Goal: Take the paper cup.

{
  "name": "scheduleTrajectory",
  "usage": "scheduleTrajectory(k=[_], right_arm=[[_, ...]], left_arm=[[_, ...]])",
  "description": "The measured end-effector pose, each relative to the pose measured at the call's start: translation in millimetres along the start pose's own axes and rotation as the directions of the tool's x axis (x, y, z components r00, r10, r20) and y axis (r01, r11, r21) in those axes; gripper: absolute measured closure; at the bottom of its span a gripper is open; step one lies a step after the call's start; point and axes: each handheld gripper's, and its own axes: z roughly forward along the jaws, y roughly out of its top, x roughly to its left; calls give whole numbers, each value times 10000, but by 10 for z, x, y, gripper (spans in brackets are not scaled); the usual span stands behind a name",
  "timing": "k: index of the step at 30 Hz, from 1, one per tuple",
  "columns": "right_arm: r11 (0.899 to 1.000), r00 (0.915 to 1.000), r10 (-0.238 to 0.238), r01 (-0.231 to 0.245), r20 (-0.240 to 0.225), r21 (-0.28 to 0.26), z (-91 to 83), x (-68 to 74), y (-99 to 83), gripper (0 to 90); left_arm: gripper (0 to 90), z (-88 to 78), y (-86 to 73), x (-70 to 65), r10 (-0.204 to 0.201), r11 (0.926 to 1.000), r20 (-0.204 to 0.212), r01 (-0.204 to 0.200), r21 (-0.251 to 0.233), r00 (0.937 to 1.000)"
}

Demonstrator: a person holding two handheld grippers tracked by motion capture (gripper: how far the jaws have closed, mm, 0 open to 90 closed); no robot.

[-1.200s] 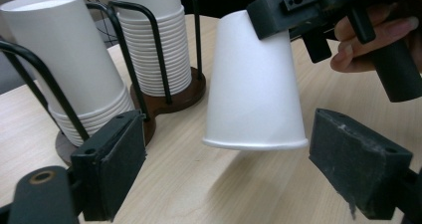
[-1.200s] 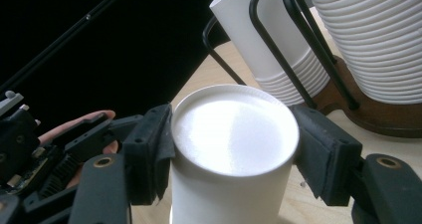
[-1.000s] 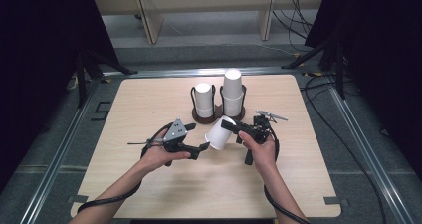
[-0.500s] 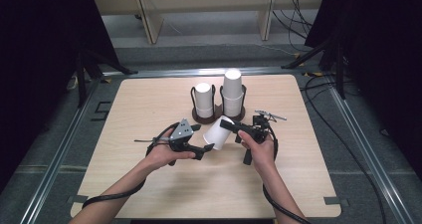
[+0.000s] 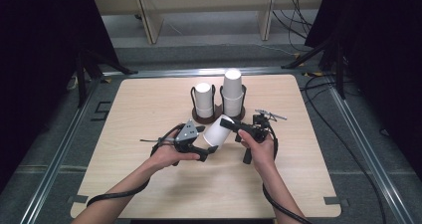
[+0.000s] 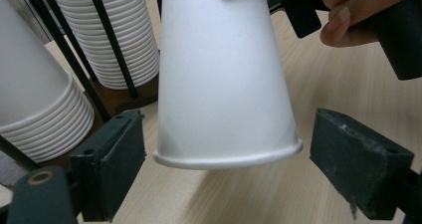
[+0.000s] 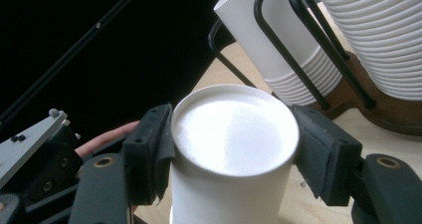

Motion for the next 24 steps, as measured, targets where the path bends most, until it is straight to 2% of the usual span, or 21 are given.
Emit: scheduleTrajectory(k=[1,2,4,5,6,7,8,9,19,21,24], right_arm=[[9984,9986,-523,524,58,-193,8,-30,5,364],[9981,9983,-587,586,-37,-174,4,-31,6,364],[9981,9982,-581,584,148,-190,7,-21,9,364],[9980,9983,-580,581,54,-247,12,-22,8,364],[10000,9999,-49,48,-106,-85,9,12,3,364],[9985,9987,-504,504,24,-207,22,-15,8,364],[9990,9992,-391,390,-32,-196,26,-8,6,364],[9979,9981,-612,610,-106,-239,25,-16,7,364],[9977,9981,-609,605,-114,-312,34,-19,6,364],[9983,9986,-534,535,55,-237,31,-9,7,364],[9988,9990,-430,429,-69,-234,39,-13,7,364]], left_arm=[[137,3,2,-3,33,10000,-10,-33,17,10000],[136,2,6,-3,63,9999,-10,-63,102,10000],[137,15,5,-5,59,9999,-14,-58,97,10000],[136,24,4,-1,90,9999,-16,-89,99,10000],[136,30,5,0,75,9999,-31,-75,149,10000],[136,41,3,1,43,9999,-20,-43,102,10000],[136,49,0,2,68,9999,-63,-67,119,10000],[136,55,-1,4,82,9998,-62,-81,159,9999],[134,108,-28,2,94,9995,-73,-92,294,9999],[135,110,-29,7,116,9994,-103,-112,331,9999],[136,119,-35,17,126,9995,-26,-125,296,9999]])
